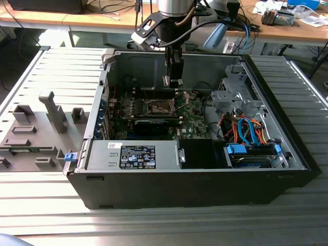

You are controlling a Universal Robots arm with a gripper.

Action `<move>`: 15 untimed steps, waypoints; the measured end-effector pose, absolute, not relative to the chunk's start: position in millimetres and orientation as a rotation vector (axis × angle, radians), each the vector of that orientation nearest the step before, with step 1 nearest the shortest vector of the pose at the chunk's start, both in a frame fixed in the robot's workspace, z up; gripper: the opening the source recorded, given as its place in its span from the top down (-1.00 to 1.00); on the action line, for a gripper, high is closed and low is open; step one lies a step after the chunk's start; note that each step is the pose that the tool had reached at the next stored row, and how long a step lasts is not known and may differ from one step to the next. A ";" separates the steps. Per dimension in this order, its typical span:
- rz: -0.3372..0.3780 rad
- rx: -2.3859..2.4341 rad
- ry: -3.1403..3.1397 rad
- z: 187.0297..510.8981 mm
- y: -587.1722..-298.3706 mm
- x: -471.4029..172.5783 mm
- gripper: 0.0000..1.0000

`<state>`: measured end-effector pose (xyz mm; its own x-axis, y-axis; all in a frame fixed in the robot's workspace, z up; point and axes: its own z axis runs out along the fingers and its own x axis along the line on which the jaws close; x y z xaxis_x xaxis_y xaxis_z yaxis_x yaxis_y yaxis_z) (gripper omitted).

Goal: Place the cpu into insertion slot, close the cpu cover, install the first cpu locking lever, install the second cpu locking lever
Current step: 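Place the cpu into insertion slot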

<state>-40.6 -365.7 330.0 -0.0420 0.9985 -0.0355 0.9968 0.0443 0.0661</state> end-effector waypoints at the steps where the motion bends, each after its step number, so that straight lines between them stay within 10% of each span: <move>1: 0.036 2.124 2.216 330.0 -365.7 -40.6 -0.08; 15: 0.033 2.150 2.191 330.0 -365.7 -40.6 -0.08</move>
